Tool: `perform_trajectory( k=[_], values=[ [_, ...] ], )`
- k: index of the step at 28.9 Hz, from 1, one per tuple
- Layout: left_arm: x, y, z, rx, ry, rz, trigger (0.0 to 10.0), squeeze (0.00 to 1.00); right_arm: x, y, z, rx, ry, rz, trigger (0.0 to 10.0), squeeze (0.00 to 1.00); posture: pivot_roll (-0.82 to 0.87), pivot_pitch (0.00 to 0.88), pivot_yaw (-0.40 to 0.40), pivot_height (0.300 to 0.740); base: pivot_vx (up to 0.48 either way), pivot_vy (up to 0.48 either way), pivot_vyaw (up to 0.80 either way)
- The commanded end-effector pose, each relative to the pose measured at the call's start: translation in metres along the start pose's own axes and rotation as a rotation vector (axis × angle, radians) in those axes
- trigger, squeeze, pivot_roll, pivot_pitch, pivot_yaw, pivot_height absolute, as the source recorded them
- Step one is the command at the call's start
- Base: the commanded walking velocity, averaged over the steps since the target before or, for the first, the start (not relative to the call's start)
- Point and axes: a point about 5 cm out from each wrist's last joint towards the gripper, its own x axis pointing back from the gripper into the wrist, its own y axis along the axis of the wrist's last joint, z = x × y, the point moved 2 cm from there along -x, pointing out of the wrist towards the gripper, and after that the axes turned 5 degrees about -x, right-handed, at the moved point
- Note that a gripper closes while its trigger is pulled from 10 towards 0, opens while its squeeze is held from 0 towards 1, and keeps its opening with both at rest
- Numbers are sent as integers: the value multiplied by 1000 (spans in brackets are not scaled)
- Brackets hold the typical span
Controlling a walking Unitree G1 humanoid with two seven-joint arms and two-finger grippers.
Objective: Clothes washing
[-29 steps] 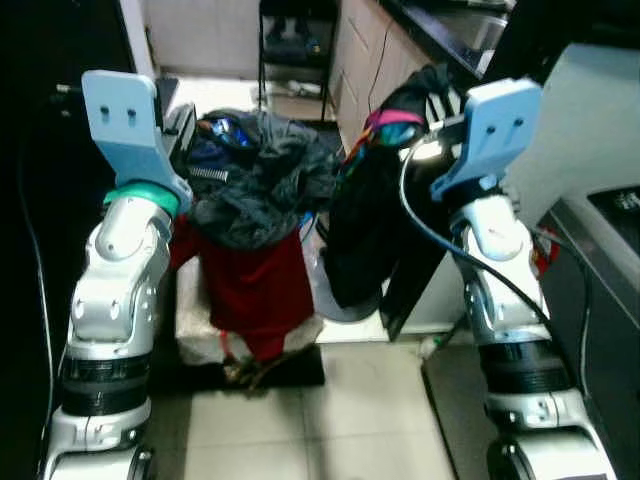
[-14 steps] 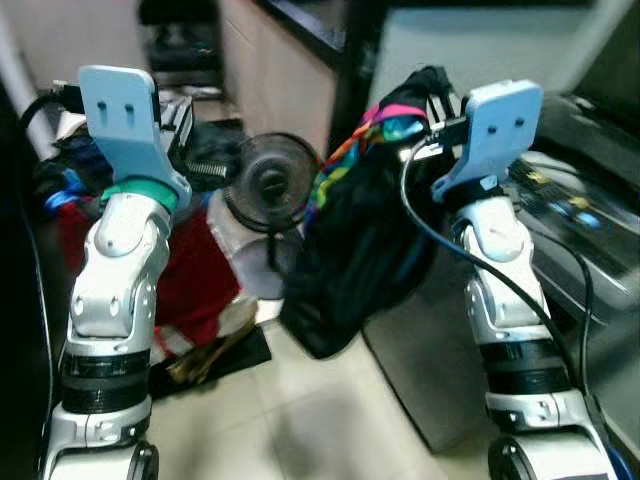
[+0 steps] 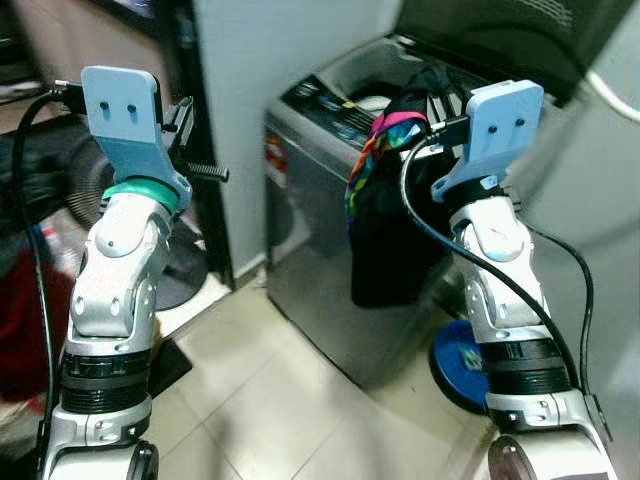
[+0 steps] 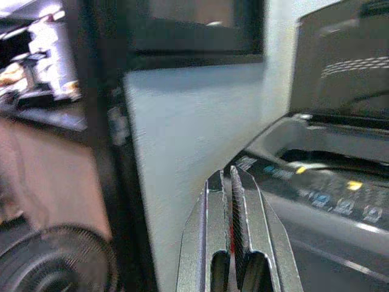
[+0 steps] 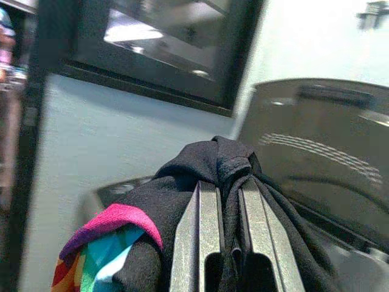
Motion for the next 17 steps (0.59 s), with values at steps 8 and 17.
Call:
perform_trajectory(
  k=[8, 17],
  values=[
    [-13, 31, 6, -115, 33, -150, 10000, 0, -13, 38, -15, -139, -117, -173, 10000, 0, 34, 0, -4, 740, 168, 0, -700],
    [-18, 45, 3, -128, 17, -203, 10000, 0, -16, 36, -1, -162, -91, -175, 10000, 0, 43, 0, 5, 740, 447, 0, 0]
  ],
)
